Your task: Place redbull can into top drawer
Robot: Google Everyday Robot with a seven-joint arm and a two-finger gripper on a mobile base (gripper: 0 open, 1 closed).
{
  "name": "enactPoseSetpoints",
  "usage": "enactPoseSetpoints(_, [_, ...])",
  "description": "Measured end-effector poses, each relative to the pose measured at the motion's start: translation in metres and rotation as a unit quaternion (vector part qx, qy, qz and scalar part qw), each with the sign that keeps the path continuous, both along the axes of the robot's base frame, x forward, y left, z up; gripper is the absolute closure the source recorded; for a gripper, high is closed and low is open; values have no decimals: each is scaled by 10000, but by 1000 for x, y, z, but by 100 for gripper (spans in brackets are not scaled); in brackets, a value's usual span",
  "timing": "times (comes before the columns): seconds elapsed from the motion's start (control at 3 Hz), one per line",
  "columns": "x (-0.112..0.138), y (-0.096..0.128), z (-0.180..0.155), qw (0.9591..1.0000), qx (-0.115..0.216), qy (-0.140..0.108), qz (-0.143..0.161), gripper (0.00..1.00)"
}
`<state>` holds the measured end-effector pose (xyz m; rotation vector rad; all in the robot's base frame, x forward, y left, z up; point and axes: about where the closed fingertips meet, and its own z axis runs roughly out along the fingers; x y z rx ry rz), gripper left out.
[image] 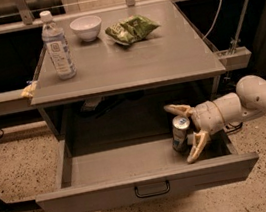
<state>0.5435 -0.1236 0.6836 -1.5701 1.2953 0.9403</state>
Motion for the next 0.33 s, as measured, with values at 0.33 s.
enactPoseSetpoints(0.33, [0, 0, 0, 10000, 0, 0, 0, 0])
